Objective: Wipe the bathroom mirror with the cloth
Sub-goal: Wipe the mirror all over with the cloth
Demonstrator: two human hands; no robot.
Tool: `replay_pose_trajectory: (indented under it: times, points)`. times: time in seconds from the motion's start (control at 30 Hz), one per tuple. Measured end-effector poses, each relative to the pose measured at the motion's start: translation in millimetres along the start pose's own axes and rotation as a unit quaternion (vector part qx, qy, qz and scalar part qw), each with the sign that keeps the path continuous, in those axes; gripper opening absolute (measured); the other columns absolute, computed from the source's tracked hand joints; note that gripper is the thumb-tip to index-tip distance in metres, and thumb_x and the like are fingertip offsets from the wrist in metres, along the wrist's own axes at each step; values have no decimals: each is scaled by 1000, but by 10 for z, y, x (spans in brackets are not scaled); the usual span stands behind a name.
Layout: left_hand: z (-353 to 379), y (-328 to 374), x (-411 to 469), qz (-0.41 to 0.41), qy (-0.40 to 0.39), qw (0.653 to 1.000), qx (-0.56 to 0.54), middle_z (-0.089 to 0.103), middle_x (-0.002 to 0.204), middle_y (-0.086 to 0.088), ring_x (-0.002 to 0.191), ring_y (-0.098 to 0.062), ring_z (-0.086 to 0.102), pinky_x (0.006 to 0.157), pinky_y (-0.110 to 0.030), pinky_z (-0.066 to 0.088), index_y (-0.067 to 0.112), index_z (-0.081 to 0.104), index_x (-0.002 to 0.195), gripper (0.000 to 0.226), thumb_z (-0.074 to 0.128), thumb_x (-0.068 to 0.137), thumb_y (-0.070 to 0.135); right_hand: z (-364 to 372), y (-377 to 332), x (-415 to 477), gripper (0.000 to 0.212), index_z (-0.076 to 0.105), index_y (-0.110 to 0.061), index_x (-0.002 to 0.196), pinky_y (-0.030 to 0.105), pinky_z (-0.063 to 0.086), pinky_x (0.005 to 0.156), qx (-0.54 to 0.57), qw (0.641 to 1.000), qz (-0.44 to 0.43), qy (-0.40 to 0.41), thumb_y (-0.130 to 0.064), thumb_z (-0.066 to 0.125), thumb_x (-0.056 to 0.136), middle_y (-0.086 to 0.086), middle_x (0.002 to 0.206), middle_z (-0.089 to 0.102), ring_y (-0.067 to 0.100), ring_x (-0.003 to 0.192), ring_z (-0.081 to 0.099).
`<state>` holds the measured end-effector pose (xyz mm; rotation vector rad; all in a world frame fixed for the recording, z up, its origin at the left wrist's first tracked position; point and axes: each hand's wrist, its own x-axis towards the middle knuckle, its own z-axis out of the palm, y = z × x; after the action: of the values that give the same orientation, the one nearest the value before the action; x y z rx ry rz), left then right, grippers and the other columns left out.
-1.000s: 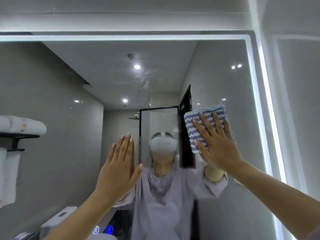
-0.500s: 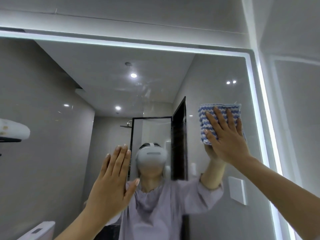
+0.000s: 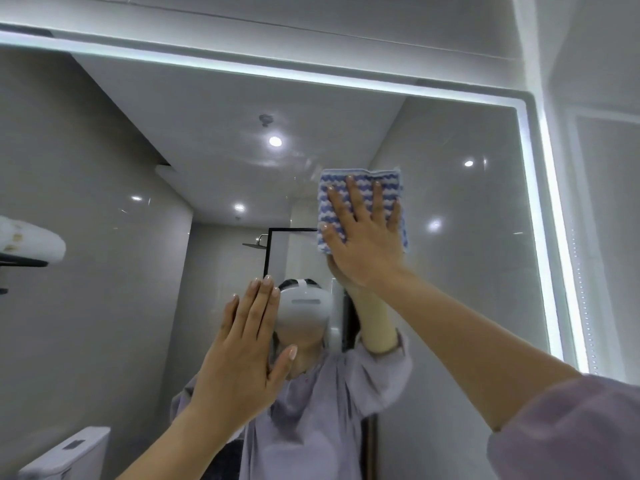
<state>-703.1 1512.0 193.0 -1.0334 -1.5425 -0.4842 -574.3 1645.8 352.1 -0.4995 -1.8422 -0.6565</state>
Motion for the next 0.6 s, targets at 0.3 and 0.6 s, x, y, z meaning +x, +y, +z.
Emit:
replay_pose_trajectory:
  times: [0.3, 0.6]
  points:
    - [3, 6, -6, -11, -1, 1000, -12, 20, 158, -16, 146, -31, 20, 116, -44, 16, -1, 24, 149, 74, 31, 94, 49, -15, -700, 237, 61, -17, -33, 150, 54, -22, 111, -22, 989, -140, -30, -53, 13, 100, -2, 159, -23, 32, 143, -27]
    - [6, -18, -11, -22, -25, 999, -22, 8, 161, -11, 150, -25, 5, 121, -44, 12, 4, 13, 152, 76, 24, 96, 54, -42, -691, 271, 62, -11, -36, 151, 52, -20, 114, -26, 987, -158, -31, -57, 15, 99, -5, 160, -19, 29, 144, -25]
